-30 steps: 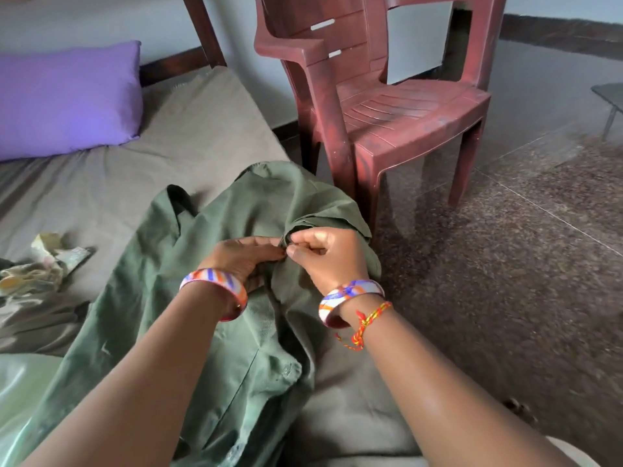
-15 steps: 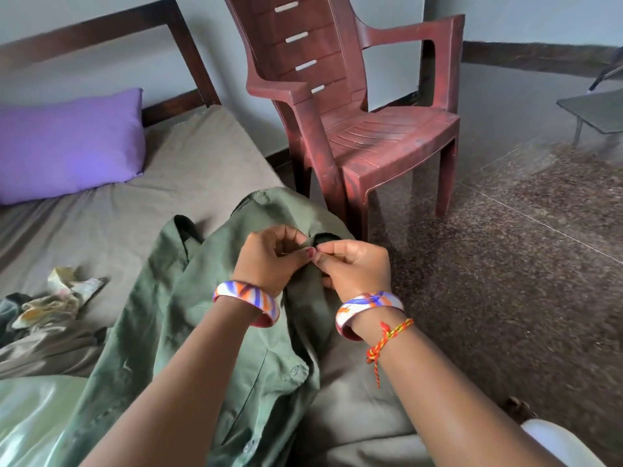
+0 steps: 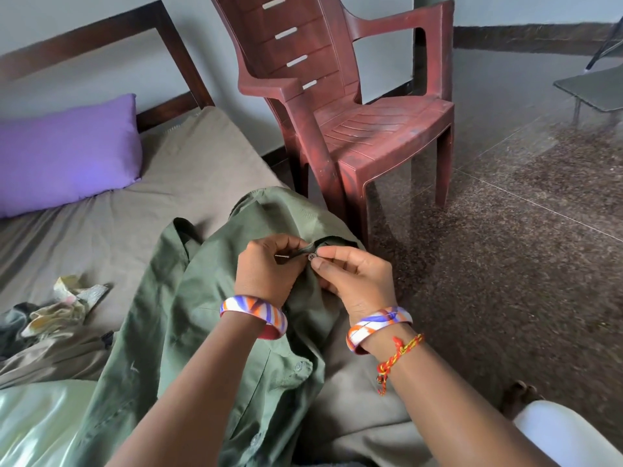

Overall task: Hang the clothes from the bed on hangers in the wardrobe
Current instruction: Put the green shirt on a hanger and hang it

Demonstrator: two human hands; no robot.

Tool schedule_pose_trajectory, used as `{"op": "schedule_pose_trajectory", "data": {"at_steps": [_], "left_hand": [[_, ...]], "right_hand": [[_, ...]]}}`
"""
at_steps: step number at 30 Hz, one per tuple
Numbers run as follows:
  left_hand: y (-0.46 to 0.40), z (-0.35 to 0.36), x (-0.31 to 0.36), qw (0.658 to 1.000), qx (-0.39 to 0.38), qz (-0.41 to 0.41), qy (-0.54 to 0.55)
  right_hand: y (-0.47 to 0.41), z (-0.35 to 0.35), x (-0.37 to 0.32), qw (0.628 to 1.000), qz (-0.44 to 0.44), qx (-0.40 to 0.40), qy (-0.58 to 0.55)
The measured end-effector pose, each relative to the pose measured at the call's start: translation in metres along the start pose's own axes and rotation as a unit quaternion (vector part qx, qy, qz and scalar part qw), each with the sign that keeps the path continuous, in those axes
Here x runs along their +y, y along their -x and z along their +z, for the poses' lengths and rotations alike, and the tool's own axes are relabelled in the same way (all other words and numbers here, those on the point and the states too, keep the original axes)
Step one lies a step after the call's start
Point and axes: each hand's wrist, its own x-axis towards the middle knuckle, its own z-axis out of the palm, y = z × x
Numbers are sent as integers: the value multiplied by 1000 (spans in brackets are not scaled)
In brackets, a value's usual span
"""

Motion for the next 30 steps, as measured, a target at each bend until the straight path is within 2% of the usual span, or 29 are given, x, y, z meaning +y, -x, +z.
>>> {"op": "schedule_pose_trajectory", "data": {"at_steps": [4,11,15,17,21,24,28,30], "left_hand": [[0,-3,-2,1000,-4,8,-17],[2,-10,1,993,-45,-47,101],[4,-11,4,994,-58,-58,66],[6,-8,7,992,-46,-89,82],[10,-3,14,971,0,-172,166],[13,-2,14,932,12,-241,269],[18,0,5,907,-22,-256,333],[19,0,2,915,-24,-234,327]], "right_hand": [[-3,4,-2,1000,5,12,19],[-8,6,-4,998,28,42,34],[-5,1,-3,997,43,44,46],[-6,0,-1,996,48,49,64],[-8,1,1,993,49,57,87],[-7,1,-2,994,48,53,82],[-6,-1,-1,996,55,26,59],[-5,-2,2,997,59,6,46]]}}
